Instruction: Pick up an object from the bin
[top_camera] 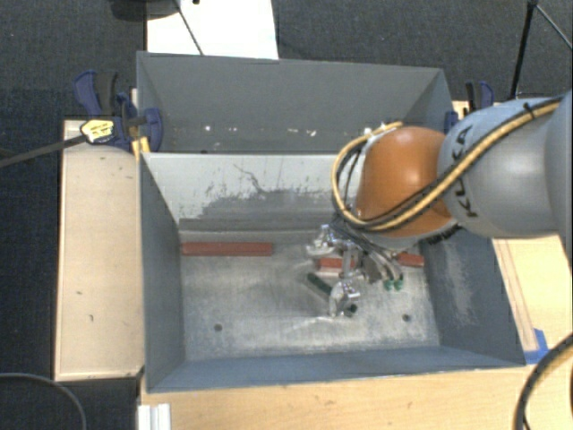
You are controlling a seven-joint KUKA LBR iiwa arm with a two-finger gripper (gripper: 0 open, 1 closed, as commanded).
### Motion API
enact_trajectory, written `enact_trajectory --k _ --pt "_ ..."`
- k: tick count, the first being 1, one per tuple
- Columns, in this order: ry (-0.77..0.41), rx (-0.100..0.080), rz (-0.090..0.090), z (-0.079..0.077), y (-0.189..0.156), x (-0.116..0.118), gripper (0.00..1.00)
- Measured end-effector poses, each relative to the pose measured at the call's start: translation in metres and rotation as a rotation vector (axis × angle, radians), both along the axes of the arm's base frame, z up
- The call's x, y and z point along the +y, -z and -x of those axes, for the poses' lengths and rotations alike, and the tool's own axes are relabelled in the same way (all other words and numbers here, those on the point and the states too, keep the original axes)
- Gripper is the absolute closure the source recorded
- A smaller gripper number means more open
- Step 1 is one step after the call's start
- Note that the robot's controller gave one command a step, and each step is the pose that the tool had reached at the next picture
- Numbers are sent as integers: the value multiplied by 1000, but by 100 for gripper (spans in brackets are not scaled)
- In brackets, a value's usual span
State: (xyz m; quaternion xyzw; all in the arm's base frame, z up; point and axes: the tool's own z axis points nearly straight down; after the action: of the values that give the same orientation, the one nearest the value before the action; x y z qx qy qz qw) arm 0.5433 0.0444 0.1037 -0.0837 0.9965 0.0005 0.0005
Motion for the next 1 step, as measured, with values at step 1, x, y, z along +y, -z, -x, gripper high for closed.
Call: enact_trajectory --k 1 --pt "103 -15 -3 -9 27 -2 100"
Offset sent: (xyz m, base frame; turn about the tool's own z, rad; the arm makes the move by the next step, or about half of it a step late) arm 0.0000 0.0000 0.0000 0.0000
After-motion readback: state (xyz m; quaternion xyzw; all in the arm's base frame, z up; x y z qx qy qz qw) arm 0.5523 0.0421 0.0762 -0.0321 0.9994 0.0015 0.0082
